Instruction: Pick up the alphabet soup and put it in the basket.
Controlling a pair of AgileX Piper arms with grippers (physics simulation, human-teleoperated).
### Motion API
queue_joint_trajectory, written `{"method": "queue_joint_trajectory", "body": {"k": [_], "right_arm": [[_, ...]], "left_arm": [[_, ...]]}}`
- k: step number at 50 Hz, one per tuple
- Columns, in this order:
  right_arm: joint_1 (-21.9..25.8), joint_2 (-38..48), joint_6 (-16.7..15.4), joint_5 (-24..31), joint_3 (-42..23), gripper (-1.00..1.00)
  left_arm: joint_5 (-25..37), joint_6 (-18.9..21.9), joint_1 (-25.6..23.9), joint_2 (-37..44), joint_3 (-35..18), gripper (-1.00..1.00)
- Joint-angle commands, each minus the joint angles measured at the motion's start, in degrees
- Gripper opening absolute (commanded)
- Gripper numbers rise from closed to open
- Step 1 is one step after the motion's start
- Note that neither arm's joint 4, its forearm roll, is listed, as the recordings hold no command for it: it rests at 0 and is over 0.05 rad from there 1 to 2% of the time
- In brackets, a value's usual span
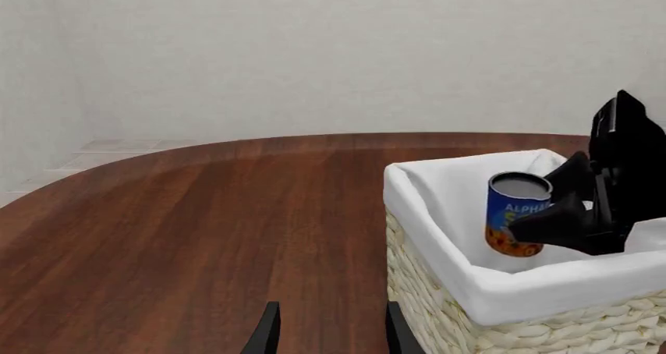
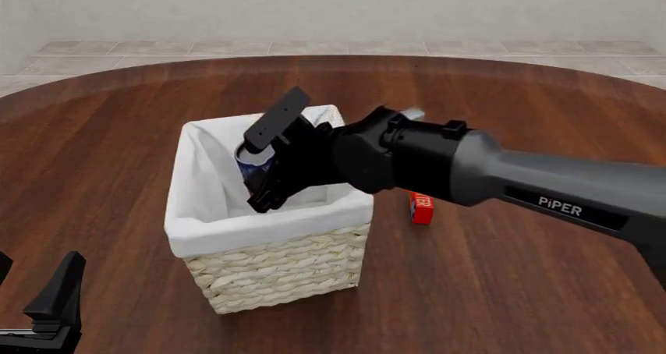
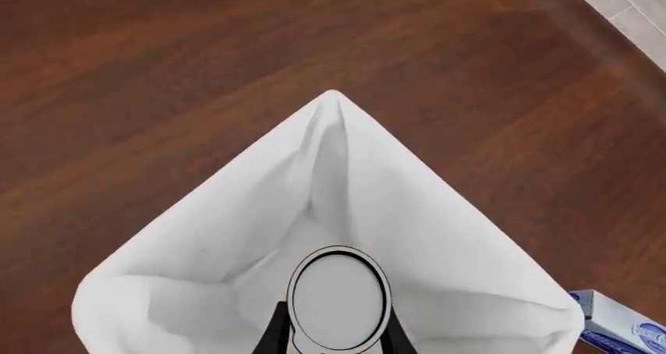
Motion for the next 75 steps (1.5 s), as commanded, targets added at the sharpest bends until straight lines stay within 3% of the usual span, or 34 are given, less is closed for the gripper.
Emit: {"method": "queue_joint_trajectory", "body": {"k": [1, 19, 20, 59, 75], "right_arm": [[-0.4, 0.5, 0.7, 0.2, -0.9, -1.00], [-0.4, 1.2, -0.1, 0.2, -1.3, -1.00], [-0.6, 1.3, -0.4, 0.2, -1.3, 1.00], [-1.4, -1.7, -1.4, 0.4, -2.3, 1.00], [0.0, -7.0, -1.5, -0.2, -1.8, 1.00]], "left_arm": [[0.0, 0.0, 0.0, 0.0, 0.0, 1.00], [0.0, 0.0, 0.0, 0.0, 0.0, 1.00], [0.0, 0.0, 0.0, 0.0, 0.0, 1.00], [0.0, 0.0, 0.0, 0.0, 0.0, 1.00], [0.0, 0.0, 0.0, 0.0, 0.0, 1.00]]}}
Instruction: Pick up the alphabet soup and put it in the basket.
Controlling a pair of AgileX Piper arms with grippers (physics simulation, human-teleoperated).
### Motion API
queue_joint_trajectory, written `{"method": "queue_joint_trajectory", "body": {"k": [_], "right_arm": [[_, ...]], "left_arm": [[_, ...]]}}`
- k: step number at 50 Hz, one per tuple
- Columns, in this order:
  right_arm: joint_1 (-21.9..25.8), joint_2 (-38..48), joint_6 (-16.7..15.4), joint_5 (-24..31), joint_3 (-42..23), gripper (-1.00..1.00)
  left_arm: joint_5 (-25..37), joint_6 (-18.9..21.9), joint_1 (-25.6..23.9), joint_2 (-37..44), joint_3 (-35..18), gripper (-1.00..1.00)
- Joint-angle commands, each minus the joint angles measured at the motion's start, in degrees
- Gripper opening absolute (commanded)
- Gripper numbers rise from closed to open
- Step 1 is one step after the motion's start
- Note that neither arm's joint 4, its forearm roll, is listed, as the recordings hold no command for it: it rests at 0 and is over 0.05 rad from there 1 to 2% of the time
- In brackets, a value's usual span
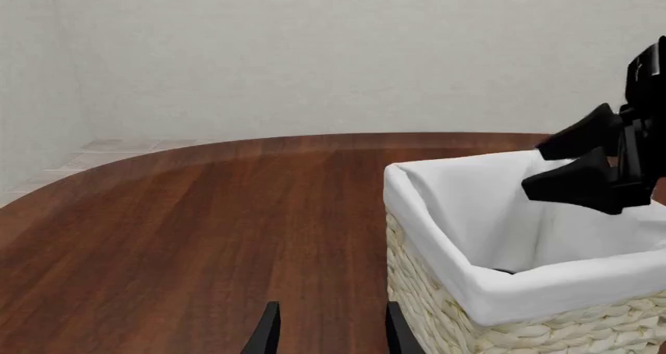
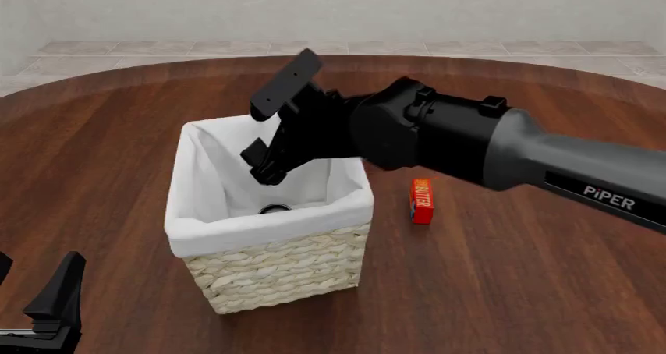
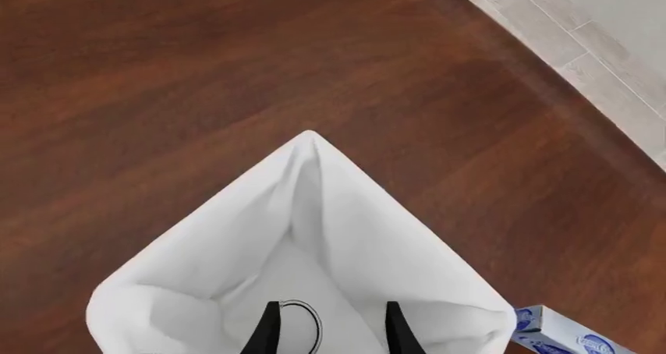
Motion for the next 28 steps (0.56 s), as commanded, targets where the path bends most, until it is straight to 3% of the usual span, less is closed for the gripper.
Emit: {"method": "queue_joint_trajectory", "body": {"k": [1, 28], "right_arm": [[0.6, -3.2, -0.5, -0.6, 0.2, 1.00], [1.1, -9.5, -1.0, -1.9, 0.9, 1.00]], "left_arm": [[0.0, 0.0, 0.0, 0.0, 0.0, 1.00], [0.0, 0.0, 0.0, 0.0, 0.0, 1.00]]}}
